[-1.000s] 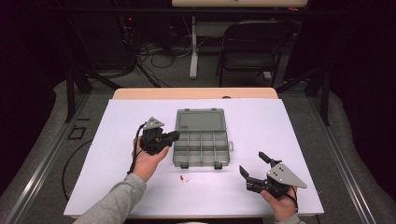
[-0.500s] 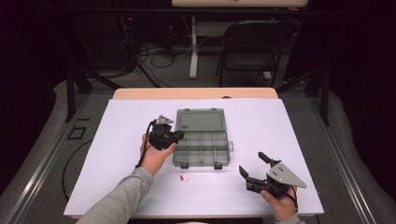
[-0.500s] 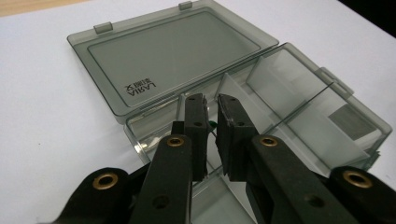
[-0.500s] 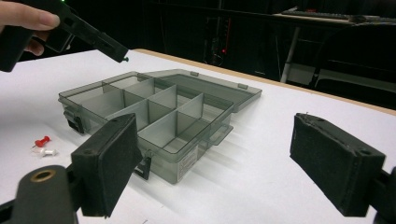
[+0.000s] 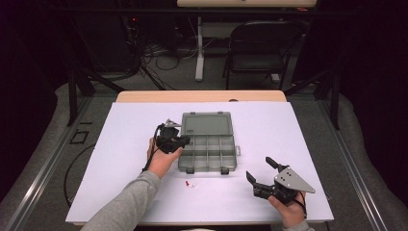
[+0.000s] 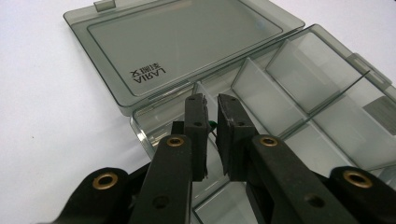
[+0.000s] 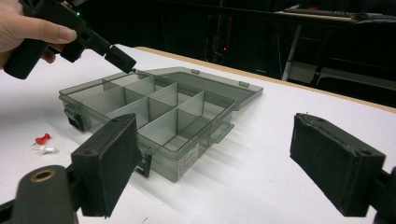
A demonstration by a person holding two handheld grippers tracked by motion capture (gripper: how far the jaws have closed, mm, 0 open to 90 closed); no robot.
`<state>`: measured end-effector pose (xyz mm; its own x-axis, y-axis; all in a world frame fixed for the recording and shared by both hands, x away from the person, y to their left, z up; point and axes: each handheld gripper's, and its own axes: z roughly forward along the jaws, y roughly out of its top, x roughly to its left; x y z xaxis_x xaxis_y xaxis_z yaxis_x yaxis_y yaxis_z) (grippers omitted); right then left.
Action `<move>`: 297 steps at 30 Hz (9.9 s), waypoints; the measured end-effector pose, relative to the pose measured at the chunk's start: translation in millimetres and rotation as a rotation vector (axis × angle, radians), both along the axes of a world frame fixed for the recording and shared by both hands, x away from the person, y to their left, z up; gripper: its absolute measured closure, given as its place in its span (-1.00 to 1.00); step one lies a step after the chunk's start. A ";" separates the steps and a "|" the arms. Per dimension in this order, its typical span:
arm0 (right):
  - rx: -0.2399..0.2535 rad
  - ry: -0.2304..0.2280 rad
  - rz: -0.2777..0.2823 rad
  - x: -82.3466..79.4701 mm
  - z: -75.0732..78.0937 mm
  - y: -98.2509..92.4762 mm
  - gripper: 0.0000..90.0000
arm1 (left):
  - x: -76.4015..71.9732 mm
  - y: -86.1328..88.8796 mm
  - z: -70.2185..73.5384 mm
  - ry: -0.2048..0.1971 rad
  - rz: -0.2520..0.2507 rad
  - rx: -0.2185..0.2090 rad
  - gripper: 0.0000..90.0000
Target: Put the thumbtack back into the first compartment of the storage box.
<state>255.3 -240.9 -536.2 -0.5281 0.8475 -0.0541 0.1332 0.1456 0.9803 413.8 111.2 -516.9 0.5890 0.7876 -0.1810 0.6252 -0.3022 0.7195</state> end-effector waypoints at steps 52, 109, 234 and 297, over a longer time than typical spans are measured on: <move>-0.015 -0.002 -0.005 0.2 -0.4 0.1 -0.66 | -70.1 36.6 23.9 -0.203 -0.100 -0.111 -0.21; -0.018 0.002 0.000 0.2 -0.8 1.1 -0.66 | -117.7 22.2 -41.0 -0.061 -0.259 -0.011 0.23; -0.025 0.007 0.002 1.0 -1.9 1.4 -0.66 | -56.8 29.5 38.6 -0.159 -0.142 -0.078 0.53; -0.033 0.007 0.006 1.6 -1.9 0.1 -0.66 | 4.5 -3.3 -4.5 0.045 -0.033 0.036 0.53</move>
<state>256.9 -240.8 -538.1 -0.5333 0.8423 -0.0781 0.1390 0.1783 0.9741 418.3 107.9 -521.3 0.6066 0.7744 -0.1797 0.6462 -0.3486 0.6789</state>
